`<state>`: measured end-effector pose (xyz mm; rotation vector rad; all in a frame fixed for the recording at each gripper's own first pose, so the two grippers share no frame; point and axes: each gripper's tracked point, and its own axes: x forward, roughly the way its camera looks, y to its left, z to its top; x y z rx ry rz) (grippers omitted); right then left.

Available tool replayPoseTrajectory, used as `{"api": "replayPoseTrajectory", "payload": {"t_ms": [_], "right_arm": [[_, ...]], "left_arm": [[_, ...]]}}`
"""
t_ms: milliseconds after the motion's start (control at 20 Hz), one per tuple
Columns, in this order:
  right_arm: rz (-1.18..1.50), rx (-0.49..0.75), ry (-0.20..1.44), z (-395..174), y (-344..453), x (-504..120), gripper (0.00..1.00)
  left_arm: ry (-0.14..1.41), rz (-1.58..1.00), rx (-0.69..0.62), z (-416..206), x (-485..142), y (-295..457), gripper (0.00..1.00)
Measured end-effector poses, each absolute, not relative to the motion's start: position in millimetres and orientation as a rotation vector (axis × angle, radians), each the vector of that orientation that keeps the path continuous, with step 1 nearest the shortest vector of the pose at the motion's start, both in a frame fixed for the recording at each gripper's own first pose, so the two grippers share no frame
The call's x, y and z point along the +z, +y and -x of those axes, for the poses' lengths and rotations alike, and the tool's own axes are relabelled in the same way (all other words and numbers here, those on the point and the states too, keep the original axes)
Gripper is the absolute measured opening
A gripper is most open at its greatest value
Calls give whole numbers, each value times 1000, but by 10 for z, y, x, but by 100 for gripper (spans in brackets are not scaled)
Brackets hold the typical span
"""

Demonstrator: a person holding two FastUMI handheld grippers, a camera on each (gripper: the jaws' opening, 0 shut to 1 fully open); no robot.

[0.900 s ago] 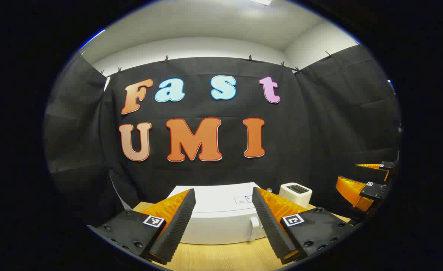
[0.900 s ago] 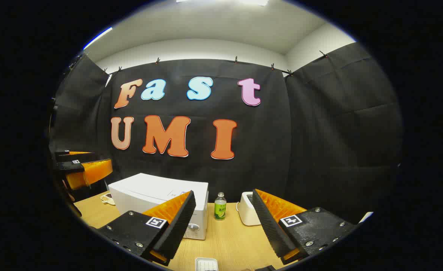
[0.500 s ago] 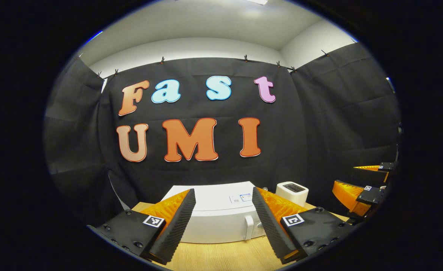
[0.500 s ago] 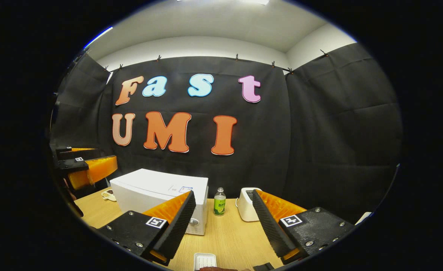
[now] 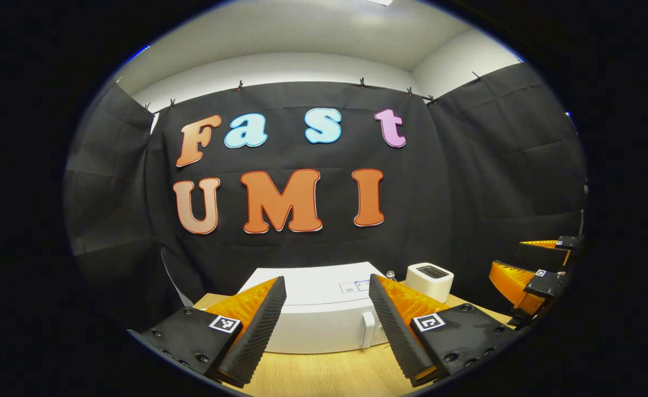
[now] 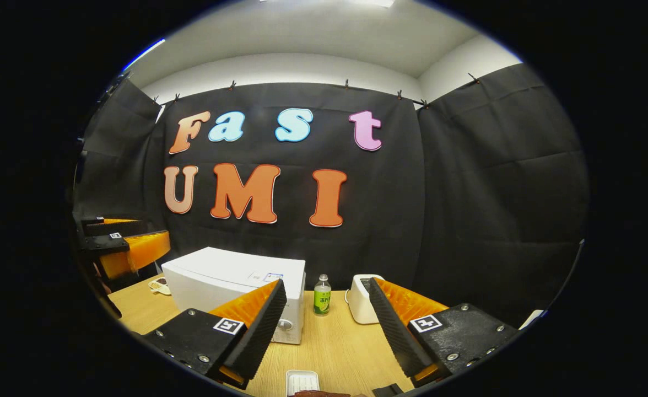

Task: Open the microwave oven with the left hand, put the food in, and close the microwave oven.

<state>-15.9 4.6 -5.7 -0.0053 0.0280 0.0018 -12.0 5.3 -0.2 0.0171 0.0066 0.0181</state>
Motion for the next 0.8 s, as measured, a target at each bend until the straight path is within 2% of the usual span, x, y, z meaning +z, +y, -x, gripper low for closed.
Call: {"api": "replayPoseTrajectory", "payload": {"t_ms": [50,300,450,500,600,650,800], "right_arm": [[5,1,29,162,53,-55,94],[10,-4,26,153,42,-49,94],[15,-28,40,98,-33,-118,94],[16,-33,46,95,-60,-139,94],[15,-44,59,90,-102,-200,94],[15,-49,65,93,-126,-236,94],[23,-76,100,137,-269,-379,94]], "left_arm": [[3,-19,20,123,14,53,94],[-7,-9,29,114,29,85,94],[26,-3,36,31,-217,30,98],[38,7,25,14,-284,-32,94],[64,-1,8,-44,-440,-123,94],[76,-14,0,-88,-524,-178,98],[125,-30,-41,-207,-801,-413,94]]}}
